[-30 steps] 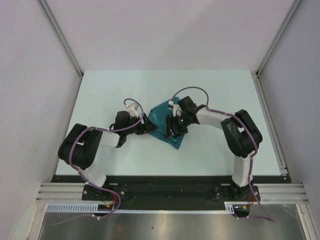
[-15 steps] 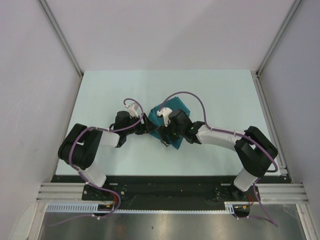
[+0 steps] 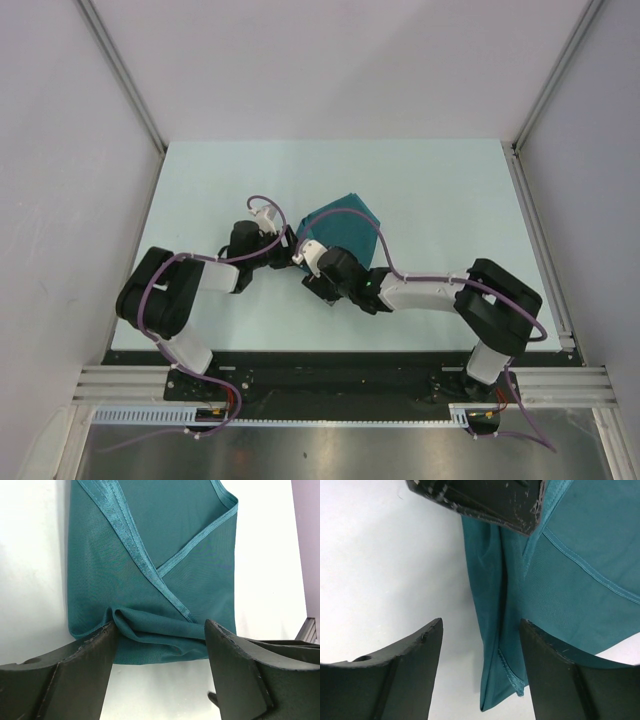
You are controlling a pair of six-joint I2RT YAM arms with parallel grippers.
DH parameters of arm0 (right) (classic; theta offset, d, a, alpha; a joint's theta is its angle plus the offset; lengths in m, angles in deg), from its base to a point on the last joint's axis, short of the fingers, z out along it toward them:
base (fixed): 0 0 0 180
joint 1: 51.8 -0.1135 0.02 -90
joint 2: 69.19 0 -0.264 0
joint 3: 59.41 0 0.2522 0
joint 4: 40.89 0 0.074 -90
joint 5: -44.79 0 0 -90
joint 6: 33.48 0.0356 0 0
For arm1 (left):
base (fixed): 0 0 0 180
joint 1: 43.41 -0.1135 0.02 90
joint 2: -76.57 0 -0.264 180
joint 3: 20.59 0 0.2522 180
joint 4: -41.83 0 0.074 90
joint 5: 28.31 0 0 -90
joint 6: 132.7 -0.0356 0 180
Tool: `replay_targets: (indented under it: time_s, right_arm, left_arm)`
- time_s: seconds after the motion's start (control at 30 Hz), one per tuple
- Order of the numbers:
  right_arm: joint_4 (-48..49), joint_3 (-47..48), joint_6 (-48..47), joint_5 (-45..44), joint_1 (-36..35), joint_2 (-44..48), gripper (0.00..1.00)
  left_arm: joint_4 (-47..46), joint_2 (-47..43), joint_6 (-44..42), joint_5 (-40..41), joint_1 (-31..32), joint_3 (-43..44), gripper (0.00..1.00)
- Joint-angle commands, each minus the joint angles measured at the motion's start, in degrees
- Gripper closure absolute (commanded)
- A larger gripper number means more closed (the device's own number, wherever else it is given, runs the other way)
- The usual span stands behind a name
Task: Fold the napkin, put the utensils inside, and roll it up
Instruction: Roll the napkin with the utensil
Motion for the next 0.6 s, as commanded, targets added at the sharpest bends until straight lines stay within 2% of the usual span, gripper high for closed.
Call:
replay_targets:
  time_s: [0.0,0.17,0.3,0.4,0.43,0.57]
  right_arm:
    - [3.3,-0.5,-2.6,-4.3,-0.1,-2.2,0.34]
    - [3.7,-0.5,-3.0,-4.6,-0.1,-2.9,0.36]
    - [2.8,0.2,-2.8,-4.9,0.0,-3.9,0.44]
    - [2.9,0.0,-2.9,-6.1,-0.1,-3.8,0.47]
    - [3.2,-0.5,-3.0,-6.4,-0.3,-3.5,0.47]
    - [2.7,-0.1,-3.9,-6.8,-1.1,-1.6,0.36]
  left_arm:
    - [7.1,2.3,-0.9,4.1,-1.7,-0.3,0.23]
    - [7.2,2.3,-0.9,4.0,-1.8,-0.2,0.23]
    - [7.1,2.5,-0.9,3.8,-1.9,-0.2,0.23]
    - [7.1,2.4,-1.0,3.8,-2.0,-0.2,0.23]
    - [7.1,2.4,-1.1,3.7,-2.1,-0.2,0.23]
    - [7.2,2.3,-1.1,3.6,-2.2,-0.2,0.23]
